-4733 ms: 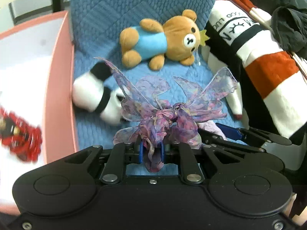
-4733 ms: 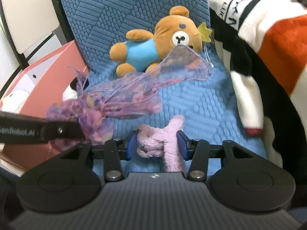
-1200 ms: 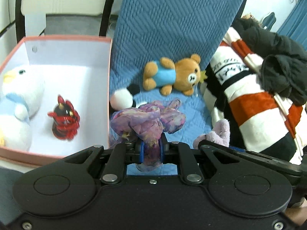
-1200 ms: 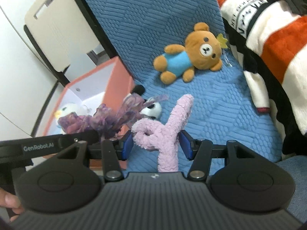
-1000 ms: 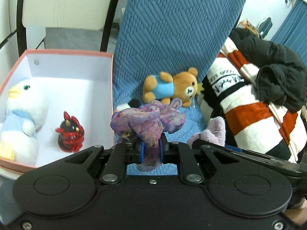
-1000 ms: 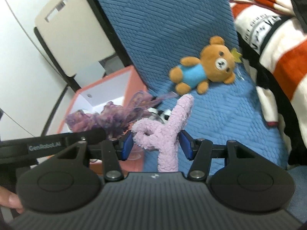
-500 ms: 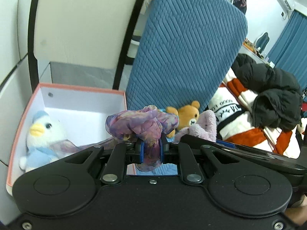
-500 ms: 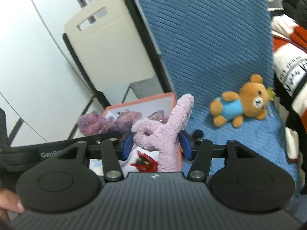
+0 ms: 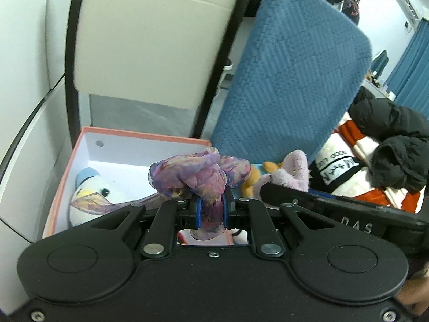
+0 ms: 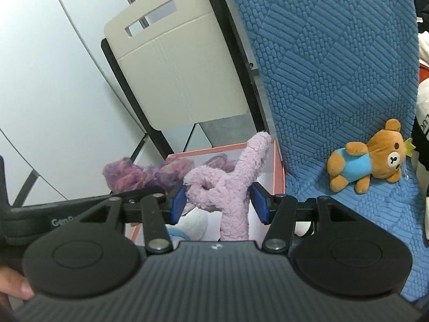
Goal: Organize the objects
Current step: 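Lower the pink plush and purple bow into the pink box with both grippers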
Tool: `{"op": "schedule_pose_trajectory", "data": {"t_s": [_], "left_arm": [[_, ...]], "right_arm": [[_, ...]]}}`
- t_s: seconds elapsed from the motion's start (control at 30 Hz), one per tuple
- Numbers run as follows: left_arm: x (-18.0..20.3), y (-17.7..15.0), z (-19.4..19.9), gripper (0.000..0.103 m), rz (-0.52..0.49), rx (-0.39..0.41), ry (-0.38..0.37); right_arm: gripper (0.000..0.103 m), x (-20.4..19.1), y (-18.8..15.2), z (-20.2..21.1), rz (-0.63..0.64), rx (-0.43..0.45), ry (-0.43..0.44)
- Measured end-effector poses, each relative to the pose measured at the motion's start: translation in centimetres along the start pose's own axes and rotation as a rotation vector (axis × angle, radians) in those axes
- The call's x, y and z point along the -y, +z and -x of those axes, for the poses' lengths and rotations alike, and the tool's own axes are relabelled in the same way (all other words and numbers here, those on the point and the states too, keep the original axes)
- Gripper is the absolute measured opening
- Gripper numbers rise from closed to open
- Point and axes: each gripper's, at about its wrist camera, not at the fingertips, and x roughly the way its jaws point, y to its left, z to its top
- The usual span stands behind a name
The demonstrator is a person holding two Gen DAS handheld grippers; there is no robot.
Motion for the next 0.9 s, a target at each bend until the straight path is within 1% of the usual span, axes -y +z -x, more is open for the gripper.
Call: {"op": "schedule_pose_trajectory", "data": {"t_s": [0.07, 0.13, 0.33, 0.43, 0.5, 0.67, 0.77, 0.9], "left_arm": [[-1.2, -0.4, -0.7, 0.013, 0.017, -0.02, 0.013], [-2.5, -0.9, -1.4, 0.013, 0.031, -0.037, 0.01], [-6.2, -3.0, -4.5, 0.013, 0.049, -0.129, 0.03], [-7.5, -4.2, -5.9, 0.013, 0.044, -0.162, 0.068], [-8.4, -4.9, -6.7, 0.013, 0.055, -0.189, 0.074], [-9.5, -6.7, -8.3, 0.014, 0.06, -0.257, 0.061], [-10.0, -7.2, -8.8, 0.014, 0.067, -0.276, 0.059], [-10.1, -7.2, -8.9, 0.014, 0.062, -0.273, 0.063]], "right_arm": [[0.055, -0.1, -0.3, -1.1, 0.004, -0.015, -0.007], [0.055, -0.1, -0.7, -2.1, -0.003, -0.038, -0.017], [0.055, 0.3, -2.4, -6.2, -0.027, -0.113, -0.047], [0.055, 0.6, -3.5, -8.5, -0.035, -0.157, -0.055], [0.055, 0.5, -4.4, -9.7, -0.03, -0.185, -0.056], [0.055, 0.3, -6.2, -12.0, -0.028, -0.238, -0.075], [0.055, 0.2, -6.7, -12.7, -0.013, -0.246, -0.099], [0.056, 0.3, -6.9, -12.9, -0.027, -0.254, -0.097]]}}
